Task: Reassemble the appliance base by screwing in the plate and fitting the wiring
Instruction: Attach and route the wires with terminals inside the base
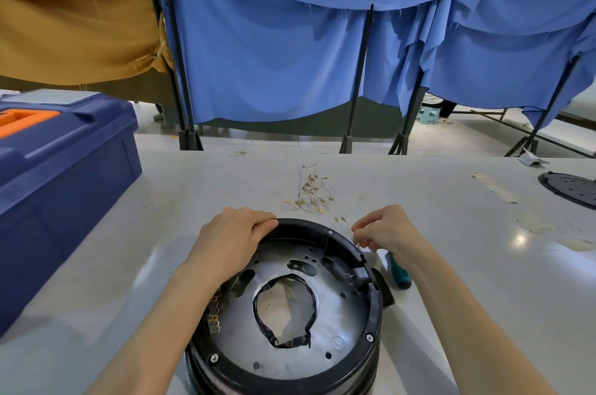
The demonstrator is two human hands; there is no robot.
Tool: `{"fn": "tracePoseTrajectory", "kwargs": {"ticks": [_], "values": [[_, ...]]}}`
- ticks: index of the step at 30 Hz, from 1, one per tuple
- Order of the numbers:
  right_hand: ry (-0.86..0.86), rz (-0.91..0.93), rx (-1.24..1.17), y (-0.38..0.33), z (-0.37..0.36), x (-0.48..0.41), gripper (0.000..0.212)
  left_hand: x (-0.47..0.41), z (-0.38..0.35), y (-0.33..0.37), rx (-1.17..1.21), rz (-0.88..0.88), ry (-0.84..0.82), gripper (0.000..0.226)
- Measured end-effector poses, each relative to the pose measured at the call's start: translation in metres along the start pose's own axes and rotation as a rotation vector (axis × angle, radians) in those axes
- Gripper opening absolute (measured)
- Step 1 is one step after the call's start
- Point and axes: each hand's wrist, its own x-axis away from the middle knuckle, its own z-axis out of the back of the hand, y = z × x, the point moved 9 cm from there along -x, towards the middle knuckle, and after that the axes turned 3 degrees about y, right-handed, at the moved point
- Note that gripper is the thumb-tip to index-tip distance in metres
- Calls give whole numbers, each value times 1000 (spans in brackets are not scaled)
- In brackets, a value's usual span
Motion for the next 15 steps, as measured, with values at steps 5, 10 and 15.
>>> {"fn": "tracePoseTrajectory", "kwargs": {"ticks": [5,10,15], "values": [[-8,-31,-78,8,3,-1,9,0,1,-1,0,-4,16,30],[-79,-25,-300,-2,13,4,13,1,8,3,-26,-1,56,34],[-244,92,-519,-40,7,23,15,6,36,26,403,-74,237,18]]}}
